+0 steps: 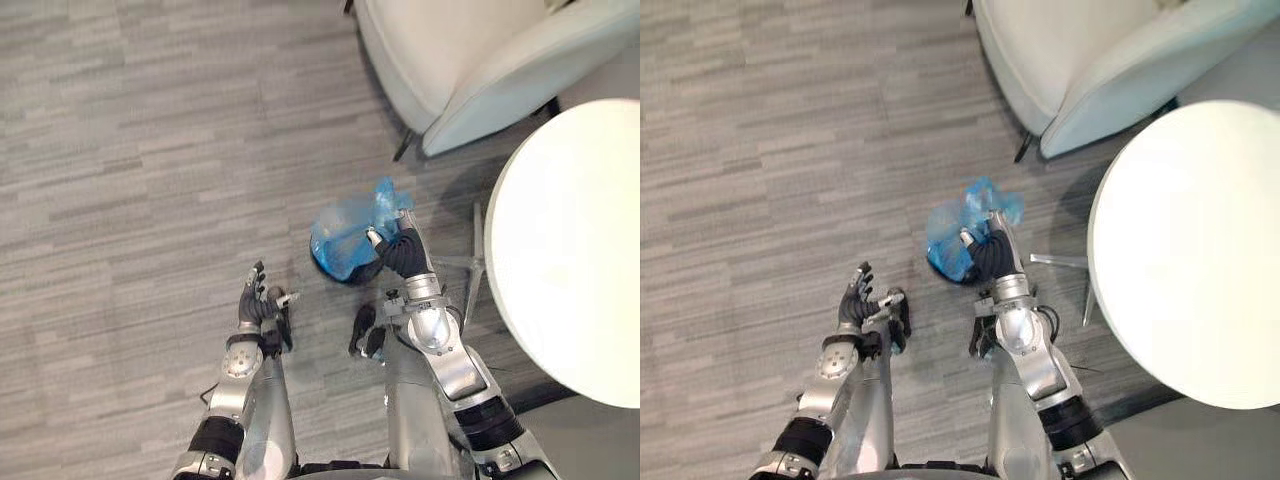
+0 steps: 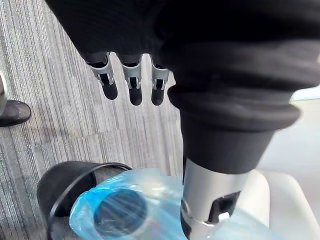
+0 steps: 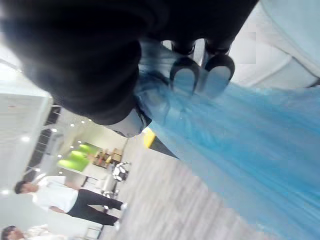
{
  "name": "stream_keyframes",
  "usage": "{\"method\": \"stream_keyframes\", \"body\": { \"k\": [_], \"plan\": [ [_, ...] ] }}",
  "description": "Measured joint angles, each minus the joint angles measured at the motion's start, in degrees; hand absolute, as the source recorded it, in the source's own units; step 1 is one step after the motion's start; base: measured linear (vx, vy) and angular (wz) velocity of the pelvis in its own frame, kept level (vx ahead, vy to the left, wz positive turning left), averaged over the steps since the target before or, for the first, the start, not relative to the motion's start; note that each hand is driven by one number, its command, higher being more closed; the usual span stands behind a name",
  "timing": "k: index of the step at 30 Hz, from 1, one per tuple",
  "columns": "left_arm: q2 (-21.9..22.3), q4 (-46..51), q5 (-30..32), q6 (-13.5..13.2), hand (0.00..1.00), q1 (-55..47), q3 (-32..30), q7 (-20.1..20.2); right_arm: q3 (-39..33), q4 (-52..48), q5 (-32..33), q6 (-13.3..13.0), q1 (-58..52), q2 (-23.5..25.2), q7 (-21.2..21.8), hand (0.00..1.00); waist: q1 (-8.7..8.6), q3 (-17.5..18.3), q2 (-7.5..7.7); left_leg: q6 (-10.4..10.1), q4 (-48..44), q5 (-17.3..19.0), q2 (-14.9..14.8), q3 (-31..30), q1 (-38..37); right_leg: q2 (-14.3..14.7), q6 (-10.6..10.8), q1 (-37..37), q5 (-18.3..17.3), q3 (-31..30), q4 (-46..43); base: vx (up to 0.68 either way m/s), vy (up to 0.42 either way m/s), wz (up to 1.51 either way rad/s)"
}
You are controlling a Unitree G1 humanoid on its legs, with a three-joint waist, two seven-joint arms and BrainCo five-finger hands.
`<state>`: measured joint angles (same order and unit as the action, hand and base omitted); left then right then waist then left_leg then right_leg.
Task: Gather rubbish on tea table into small bin, then transfer packed bag to large trash can.
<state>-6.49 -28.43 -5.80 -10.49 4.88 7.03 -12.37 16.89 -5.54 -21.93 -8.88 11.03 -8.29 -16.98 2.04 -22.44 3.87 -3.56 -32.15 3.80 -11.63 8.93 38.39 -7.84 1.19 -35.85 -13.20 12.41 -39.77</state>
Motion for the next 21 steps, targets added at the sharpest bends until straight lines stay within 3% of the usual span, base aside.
{"method": "stream_keyframes", "body": {
  "k": [6,12,21],
  "plan": [
    [-2.05,-3.91,0.65,0.23,0.0,-3.88,2.46,1.14,-0.4,2.59,1.35,-1.23,-0.5,-1.17,2.34,1.0,-1.13,4.69,0.38,-0.11,10.85,-2.89,2.02,2.05,-10.42,0.73,0.62,9.4,3.8,-0.91,11.11,0.17,0.034,-0.06],
    [-2.63,-4.09,2.08,0.2,0.0,-5.26,3.29,1.22,-2.96,2.99,2.53,-1.29,-4.58,-2.1,4.29,1.0,-1.34,8.09,-0.47,0.05,19.02,-4.61,3.89,2.88,-18.94,0.84,1.37,17.8,5.92,-0.83,19.35,0.17,0.038,0.0],
    [-2.81,6.19,4.25,-0.05,0.0,-11.81,3.53,1.33,-6.05,1.73,9.04,-1.58,-4.89,-3.33,6.13,1.0,-1.32,12.62,-2.3,-0.08,32.8,-9.02,5.91,3.89,-29.88,2.29,2.13,27.93,10.39,-0.55,32.06,0.1,0.032,-0.02]
  ]
}}
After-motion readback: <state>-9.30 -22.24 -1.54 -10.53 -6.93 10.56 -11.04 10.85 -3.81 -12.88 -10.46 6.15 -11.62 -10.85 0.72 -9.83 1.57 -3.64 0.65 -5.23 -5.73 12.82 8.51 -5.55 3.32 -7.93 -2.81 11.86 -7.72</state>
